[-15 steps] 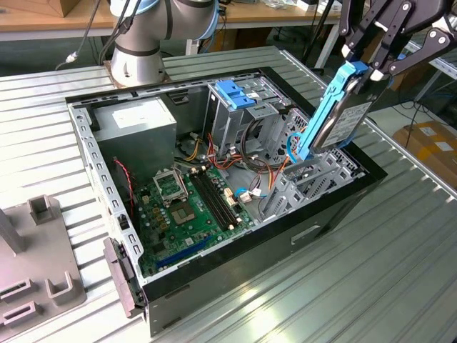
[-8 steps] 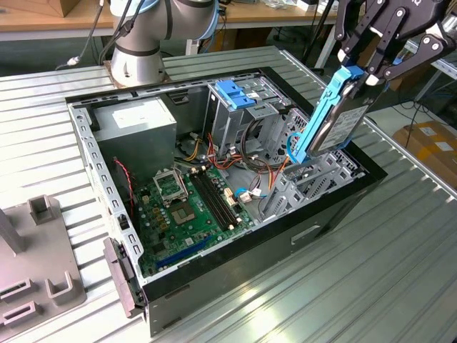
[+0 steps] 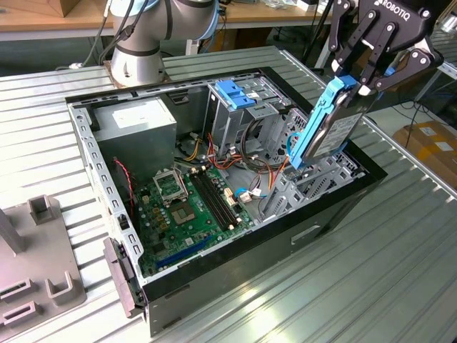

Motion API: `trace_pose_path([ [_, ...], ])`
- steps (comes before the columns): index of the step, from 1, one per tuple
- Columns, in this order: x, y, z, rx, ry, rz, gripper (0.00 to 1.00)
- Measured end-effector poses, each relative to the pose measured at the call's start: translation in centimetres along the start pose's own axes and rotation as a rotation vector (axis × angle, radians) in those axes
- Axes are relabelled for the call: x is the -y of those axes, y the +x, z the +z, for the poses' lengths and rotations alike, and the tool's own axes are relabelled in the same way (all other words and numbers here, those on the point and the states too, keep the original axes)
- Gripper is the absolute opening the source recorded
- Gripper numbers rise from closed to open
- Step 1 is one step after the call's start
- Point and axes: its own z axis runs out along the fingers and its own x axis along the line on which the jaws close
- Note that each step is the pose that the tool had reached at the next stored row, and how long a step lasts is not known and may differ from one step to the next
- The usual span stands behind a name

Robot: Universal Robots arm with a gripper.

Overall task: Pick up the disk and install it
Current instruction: 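Pick up the disk, then insert the disk into the insertion slot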

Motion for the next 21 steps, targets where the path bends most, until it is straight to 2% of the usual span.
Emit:
trace_pose_path([
  [3,-0.03,0.11,0.56,0.0002,-0.0001,0.000,0.36],
  [6,-0.02,0.27,0.81,0.0003,0.0000,0.000,0.36],
  [8,-0.03,0.35,1.30,0.0002,0.0000,-0.001,0.36],
  [21,-0.03,0.36,1.52,0.0000,-0.0005,-0.015,0.36],
])
